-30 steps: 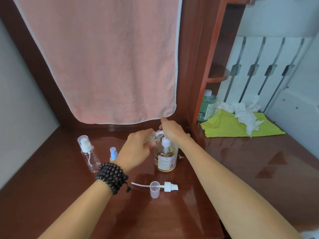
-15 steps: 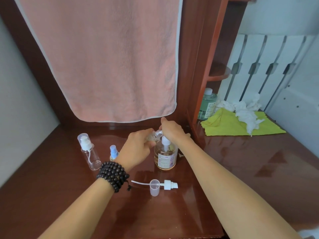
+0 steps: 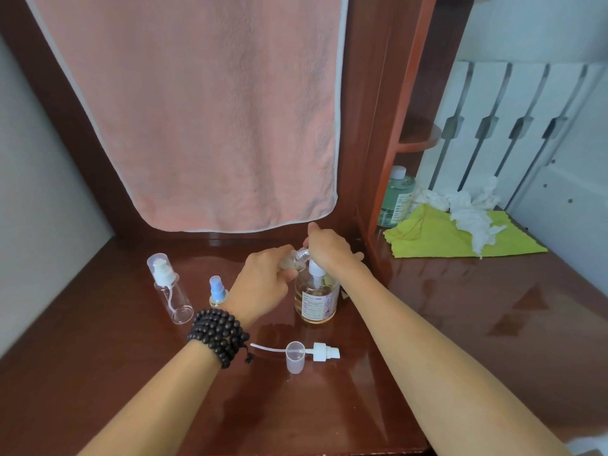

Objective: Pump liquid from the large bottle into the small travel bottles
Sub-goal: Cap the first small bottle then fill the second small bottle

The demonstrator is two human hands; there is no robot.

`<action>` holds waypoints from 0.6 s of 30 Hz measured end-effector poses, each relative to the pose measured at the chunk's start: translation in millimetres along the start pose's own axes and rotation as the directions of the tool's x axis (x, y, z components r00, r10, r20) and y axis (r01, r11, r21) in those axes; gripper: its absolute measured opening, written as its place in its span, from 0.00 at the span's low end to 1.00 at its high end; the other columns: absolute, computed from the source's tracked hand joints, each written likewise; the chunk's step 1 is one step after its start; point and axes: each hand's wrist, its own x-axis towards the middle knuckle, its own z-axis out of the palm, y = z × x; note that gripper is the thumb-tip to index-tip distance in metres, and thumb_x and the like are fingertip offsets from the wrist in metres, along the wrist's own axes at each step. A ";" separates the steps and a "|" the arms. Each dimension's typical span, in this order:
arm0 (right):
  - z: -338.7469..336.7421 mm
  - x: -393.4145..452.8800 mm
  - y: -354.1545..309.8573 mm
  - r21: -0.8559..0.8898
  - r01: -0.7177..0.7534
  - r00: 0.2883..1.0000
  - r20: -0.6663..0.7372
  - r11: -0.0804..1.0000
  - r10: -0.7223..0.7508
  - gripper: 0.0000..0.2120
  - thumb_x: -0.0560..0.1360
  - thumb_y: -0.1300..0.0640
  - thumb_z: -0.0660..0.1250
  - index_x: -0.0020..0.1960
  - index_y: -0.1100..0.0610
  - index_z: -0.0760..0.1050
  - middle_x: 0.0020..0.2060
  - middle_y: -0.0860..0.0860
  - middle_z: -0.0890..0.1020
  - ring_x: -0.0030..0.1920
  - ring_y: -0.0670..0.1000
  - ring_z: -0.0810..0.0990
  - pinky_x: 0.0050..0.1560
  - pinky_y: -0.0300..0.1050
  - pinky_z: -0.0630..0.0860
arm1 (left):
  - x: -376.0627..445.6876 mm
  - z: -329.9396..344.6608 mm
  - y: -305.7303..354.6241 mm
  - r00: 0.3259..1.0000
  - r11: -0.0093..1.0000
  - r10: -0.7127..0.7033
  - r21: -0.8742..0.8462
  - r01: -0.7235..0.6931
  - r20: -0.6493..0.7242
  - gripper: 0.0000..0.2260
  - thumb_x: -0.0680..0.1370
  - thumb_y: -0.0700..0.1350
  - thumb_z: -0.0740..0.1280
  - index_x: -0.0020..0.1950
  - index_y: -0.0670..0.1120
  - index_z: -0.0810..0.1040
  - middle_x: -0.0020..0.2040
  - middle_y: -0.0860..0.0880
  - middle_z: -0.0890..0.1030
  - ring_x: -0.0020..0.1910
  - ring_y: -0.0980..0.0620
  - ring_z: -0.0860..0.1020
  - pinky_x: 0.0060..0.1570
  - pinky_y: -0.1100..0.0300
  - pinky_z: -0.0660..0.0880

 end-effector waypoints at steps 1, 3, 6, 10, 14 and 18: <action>-4.7 -1.2 -1.7 -0.002 0.010 1.000 -0.005 1.000 -0.010 0.34 0.82 0.40 0.39 0.71 0.53 0.76 0.69 0.56 0.77 0.72 0.61 0.69 0.73 0.67 0.54 | 1.3 -2.9 1.0 1.000 1.000 0.007 -0.013 -0.007 0.003 0.06 0.76 0.39 0.67 0.51 0.47 0.77 0.42 0.52 0.80 0.40 0.54 0.75 0.42 0.60 0.71; -11.2 -1.8 -2.8 0.025 0.047 0.999 -0.006 0.999 -0.046 0.37 0.81 0.37 0.39 0.70 0.53 0.77 0.68 0.56 0.78 0.72 0.61 0.70 0.74 0.68 0.54 | 1.4 -6.3 1.9 1.000 0.999 0.021 -0.031 -0.021 0.012 0.06 0.76 0.39 0.67 0.49 0.49 0.76 0.38 0.55 0.78 0.38 0.59 0.74 0.39 0.66 0.67; -12.3 -1.2 -4.6 0.009 0.069 0.998 -0.008 0.998 -0.069 0.37 0.80 0.37 0.39 0.71 0.53 0.76 0.69 0.55 0.78 0.72 0.62 0.70 0.75 0.68 0.53 | 0.8 -7.8 2.2 0.999 0.999 0.032 -0.024 -0.032 0.007 0.06 0.76 0.38 0.67 0.49 0.49 0.76 0.37 0.55 0.77 0.38 0.60 0.74 0.37 0.71 0.65; -5.1 0.6 -3.0 -0.018 0.044 0.999 0.000 0.999 -0.044 0.32 0.81 0.43 0.40 0.72 0.53 0.75 0.70 0.55 0.76 0.73 0.62 0.68 0.74 0.68 0.54 | 1.6 -3.3 1.5 1.000 1.000 0.029 -0.009 -0.029 0.004 0.06 0.76 0.38 0.67 0.50 0.47 0.77 0.40 0.52 0.80 0.40 0.53 0.75 0.42 0.60 0.71; -2.5 -1.8 0.5 -0.054 0.024 1.000 -0.005 0.998 -0.024 0.30 0.83 0.46 0.41 0.69 0.54 0.77 0.69 0.56 0.76 0.72 0.61 0.68 0.70 0.67 0.54 | -0.1 2.1 -0.6 1.000 1.000 0.002 0.002 -0.002 0.014 0.06 0.76 0.38 0.67 0.50 0.48 0.77 0.42 0.51 0.80 0.41 0.51 0.75 0.44 0.55 0.73; -7.1 -5.9 -3.7 -0.057 0.058 0.998 0.009 0.997 -0.057 0.35 0.79 0.42 0.39 0.69 0.53 0.77 0.68 0.55 0.78 0.70 0.61 0.70 0.72 0.66 0.56 | -0.3 -3.8 -0.2 0.999 1.000 -0.002 -0.019 0.003 0.041 0.06 0.77 0.39 0.67 0.48 0.49 0.76 0.38 0.53 0.78 0.38 0.56 0.74 0.39 0.63 0.68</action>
